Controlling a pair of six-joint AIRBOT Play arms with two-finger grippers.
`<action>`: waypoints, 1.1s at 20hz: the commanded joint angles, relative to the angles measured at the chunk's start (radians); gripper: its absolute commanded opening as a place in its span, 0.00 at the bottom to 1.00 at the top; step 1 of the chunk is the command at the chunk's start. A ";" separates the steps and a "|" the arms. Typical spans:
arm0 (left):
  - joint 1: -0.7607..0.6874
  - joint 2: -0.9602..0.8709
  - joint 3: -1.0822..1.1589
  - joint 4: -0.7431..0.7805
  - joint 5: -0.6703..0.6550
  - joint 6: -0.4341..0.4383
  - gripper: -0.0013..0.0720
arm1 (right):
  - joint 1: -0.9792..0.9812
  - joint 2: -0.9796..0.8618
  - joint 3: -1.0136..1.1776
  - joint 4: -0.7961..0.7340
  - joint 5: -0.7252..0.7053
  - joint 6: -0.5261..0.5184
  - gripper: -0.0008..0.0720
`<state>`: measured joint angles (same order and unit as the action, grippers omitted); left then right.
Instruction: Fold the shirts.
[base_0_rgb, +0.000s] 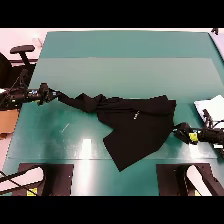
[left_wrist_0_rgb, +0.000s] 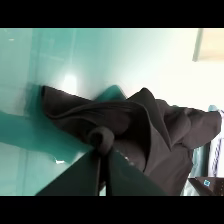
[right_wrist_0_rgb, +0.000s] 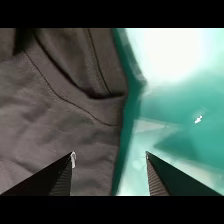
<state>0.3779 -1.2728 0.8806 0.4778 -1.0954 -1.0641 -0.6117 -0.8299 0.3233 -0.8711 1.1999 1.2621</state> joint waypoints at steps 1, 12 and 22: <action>0.000 -0.001 0.000 0.000 -0.002 0.000 0.05 | 0.079 -0.063 -0.037 0.036 -0.050 0.019 0.73; 0.003 0.013 0.101 -0.001 -0.208 -0.028 0.05 | 0.681 -0.119 0.068 0.300 -0.334 0.024 0.04; 0.045 0.134 0.982 -0.043 -0.266 -0.419 0.05 | 0.204 0.121 0.883 0.302 -0.185 0.036 0.04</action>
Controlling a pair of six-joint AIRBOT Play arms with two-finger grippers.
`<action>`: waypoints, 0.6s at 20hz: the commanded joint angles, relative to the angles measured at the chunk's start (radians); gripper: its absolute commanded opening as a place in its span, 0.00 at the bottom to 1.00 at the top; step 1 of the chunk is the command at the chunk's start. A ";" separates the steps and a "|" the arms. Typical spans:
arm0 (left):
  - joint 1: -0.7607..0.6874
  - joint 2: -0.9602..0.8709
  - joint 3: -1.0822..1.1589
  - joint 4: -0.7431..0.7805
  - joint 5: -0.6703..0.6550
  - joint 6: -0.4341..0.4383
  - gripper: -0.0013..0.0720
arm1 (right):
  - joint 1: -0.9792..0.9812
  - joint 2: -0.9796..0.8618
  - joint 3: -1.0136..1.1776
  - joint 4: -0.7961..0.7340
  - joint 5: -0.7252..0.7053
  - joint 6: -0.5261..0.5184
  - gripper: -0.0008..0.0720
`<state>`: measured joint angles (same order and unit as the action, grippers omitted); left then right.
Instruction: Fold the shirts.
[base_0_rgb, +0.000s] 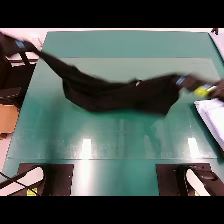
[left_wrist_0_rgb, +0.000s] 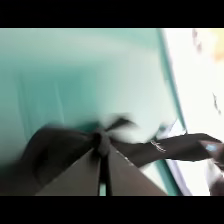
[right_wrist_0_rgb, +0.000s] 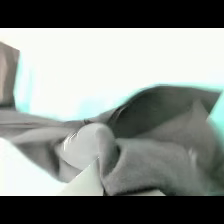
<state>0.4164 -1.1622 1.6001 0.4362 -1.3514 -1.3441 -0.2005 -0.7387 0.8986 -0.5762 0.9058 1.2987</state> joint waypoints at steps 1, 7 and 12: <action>0.006 0.023 0.355 0.000 -0.009 -0.162 0.05 | -0.262 0.014 0.394 0.010 0.161 -0.003 0.04; 0.006 0.097 0.566 0.152 0.026 -0.261 0.05 | -0.303 -0.092 0.833 0.009 0.211 -0.018 0.04; 0.006 0.130 0.505 0.313 0.023 -0.229 0.05 | -0.201 -0.204 0.954 -0.004 0.273 -0.025 0.04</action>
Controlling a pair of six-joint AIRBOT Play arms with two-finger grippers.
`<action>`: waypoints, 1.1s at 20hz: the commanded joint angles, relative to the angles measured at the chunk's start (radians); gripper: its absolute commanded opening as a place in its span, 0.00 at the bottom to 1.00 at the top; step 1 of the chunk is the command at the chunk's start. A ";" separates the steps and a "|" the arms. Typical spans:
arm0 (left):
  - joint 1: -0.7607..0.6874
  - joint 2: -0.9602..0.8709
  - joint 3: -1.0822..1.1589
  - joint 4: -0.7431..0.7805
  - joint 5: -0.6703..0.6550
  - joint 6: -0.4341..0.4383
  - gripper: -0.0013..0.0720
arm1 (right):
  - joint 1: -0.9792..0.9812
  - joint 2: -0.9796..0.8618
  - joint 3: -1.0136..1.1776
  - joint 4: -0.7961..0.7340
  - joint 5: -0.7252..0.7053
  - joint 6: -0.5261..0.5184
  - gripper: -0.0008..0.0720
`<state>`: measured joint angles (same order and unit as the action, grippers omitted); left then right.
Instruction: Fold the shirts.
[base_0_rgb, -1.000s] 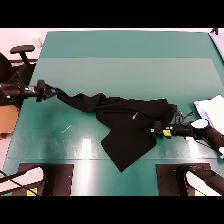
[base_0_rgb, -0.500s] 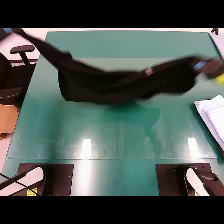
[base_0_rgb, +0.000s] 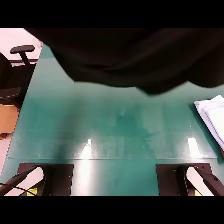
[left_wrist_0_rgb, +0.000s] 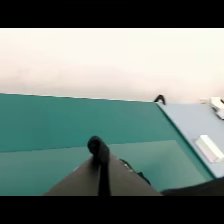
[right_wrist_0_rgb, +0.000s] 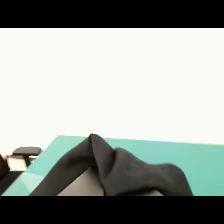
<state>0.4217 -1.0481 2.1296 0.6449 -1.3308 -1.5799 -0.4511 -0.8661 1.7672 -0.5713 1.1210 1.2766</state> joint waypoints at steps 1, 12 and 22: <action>0.000 0.010 -0.086 0.108 0.003 0.010 0.05 | 0.069 -0.107 0.059 -0.009 0.081 -0.005 0.04; -0.423 -0.381 -0.757 0.372 0.166 0.148 0.05 | 0.255 -0.296 -0.734 -0.121 -0.010 -0.132 0.04; -0.477 -0.653 -0.766 0.370 0.378 0.151 0.05 | 0.254 -0.544 -0.864 -0.119 -0.186 -0.222 0.04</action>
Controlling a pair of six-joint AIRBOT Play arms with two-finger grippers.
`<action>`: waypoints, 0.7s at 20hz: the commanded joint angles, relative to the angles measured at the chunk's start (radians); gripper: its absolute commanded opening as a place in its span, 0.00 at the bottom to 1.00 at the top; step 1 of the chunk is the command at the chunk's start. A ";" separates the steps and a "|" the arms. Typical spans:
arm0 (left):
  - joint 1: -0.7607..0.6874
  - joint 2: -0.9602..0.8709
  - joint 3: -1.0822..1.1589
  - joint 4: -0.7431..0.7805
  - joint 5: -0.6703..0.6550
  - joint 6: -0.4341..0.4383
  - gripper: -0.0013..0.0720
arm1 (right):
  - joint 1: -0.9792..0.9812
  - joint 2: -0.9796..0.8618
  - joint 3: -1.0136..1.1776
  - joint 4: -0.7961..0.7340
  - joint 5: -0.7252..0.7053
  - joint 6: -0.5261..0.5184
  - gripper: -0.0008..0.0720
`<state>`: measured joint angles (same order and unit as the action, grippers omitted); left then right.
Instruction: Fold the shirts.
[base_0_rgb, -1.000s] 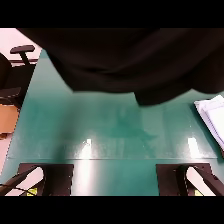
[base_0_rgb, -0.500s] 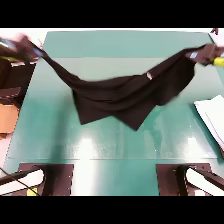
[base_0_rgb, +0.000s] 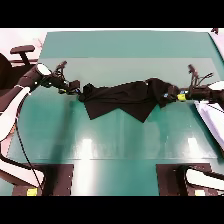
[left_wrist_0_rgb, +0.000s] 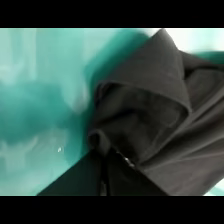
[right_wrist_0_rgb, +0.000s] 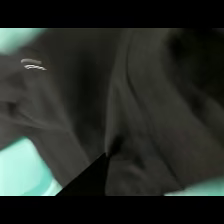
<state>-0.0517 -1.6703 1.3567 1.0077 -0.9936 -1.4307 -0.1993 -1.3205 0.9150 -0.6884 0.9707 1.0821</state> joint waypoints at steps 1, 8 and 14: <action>0.000 -0.031 0.019 0.007 0.029 0.019 0.10 | 0.003 -0.108 0.005 -0.002 -0.032 -0.029 0.04; 0.133 0.055 0.118 -0.110 -0.203 0.090 0.98 | 0.003 -0.132 0.177 -0.005 -0.021 -0.053 0.04; 0.159 0.355 -0.319 -0.234 -0.150 0.132 0.98 | 0.003 -0.132 0.237 -0.015 -0.013 -0.054 0.04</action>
<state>0.0952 -1.4437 1.2335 0.8757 -1.1847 -1.3205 -0.1970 -1.4509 1.1225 -0.6964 0.9527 1.0306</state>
